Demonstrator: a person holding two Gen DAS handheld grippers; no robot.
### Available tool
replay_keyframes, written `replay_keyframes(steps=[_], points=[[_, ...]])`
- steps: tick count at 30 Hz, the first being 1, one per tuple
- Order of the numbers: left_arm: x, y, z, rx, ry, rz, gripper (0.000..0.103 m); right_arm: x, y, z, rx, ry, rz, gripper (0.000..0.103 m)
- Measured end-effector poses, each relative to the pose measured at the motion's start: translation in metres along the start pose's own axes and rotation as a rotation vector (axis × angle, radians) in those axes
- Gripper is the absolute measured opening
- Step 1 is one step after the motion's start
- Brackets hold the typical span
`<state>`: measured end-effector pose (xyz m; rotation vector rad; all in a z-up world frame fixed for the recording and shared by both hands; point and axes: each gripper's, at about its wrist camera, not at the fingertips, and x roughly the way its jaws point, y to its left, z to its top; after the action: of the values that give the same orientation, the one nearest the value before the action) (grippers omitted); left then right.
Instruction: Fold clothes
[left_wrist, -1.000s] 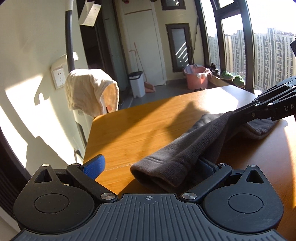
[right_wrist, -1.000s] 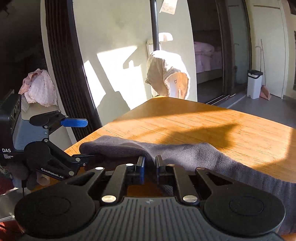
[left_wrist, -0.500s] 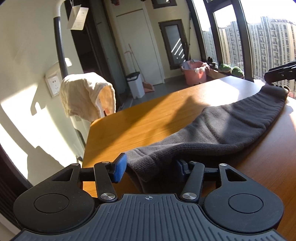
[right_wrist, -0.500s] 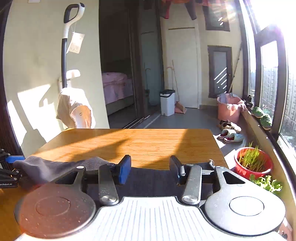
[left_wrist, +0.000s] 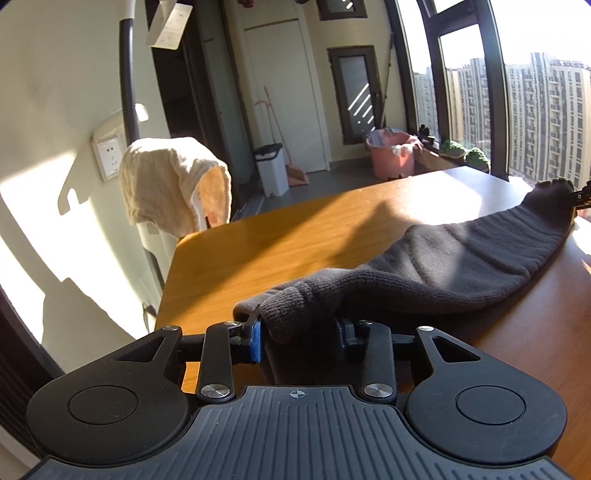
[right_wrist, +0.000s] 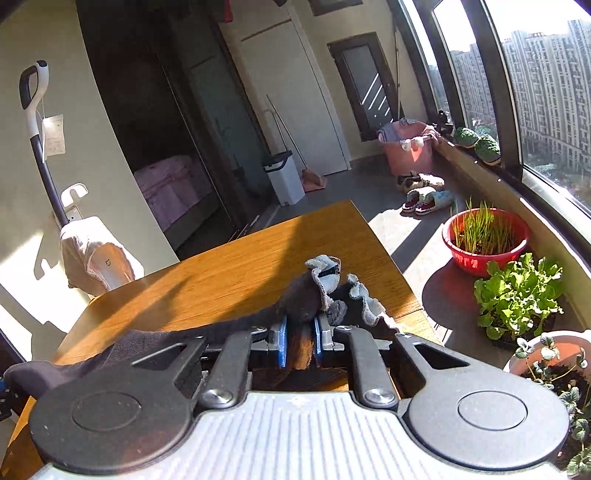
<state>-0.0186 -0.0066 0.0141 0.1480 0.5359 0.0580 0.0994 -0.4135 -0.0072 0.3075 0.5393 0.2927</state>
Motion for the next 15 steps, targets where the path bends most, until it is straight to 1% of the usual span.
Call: replay_keyframes(steps=[3, 5, 6, 7, 8, 9, 10, 11, 12, 13, 14, 15], points=[[-0.006, 0.014, 0.020, -0.058, -0.025, -0.048, 0.035, -0.006, 0.012, 0.032, -0.014, -0.049, 0.043, 0.013], [0.002, 0.027, 0.044, -0.107, -0.059, -0.038, 0.035, 0.015, 0.024, 0.061, -0.059, -0.085, 0.023, 0.013], [0.012, 0.037, 0.056, -0.144, -0.071, -0.024, 0.037, 0.033, 0.029, 0.075, -0.084, -0.091, -0.003, 0.014], [0.027, 0.048, 0.065, -0.199, -0.062, 0.005, 0.040, 0.051, 0.033, 0.087, -0.097, -0.092, -0.035, 0.015], [0.045, 0.060, 0.074, -0.262, -0.044, 0.044, 0.048, 0.066, 0.033, 0.096, -0.099, -0.086, -0.072, 0.022], [0.060, 0.070, 0.079, -0.312, -0.019, 0.073, 0.055, 0.077, 0.034, 0.103, -0.103, -0.079, -0.108, 0.022], [0.070, 0.075, 0.081, -0.343, 0.002, 0.095, 0.054, 0.085, 0.035, 0.107, -0.111, -0.076, -0.134, 0.023], [0.077, 0.079, 0.082, -0.365, 0.017, 0.114, 0.051, 0.086, 0.037, 0.107, -0.129, -0.077, -0.133, 0.023], [0.084, 0.084, 0.083, -0.387, 0.033, 0.134, 0.051, 0.083, 0.038, 0.103, -0.154, -0.077, -0.115, 0.024], [0.084, 0.084, 0.082, -0.391, 0.033, 0.123, 0.054, 0.079, 0.039, 0.099, -0.172, -0.071, -0.099, 0.029], [0.079, 0.080, 0.080, -0.385, 0.026, 0.094, 0.063, 0.076, 0.039, 0.092, -0.179, -0.046, -0.081, 0.037], [0.073, 0.075, 0.077, -0.379, 0.025, 0.065, 0.075, 0.072, 0.039, 0.082, -0.180, -0.006, -0.056, 0.040]])
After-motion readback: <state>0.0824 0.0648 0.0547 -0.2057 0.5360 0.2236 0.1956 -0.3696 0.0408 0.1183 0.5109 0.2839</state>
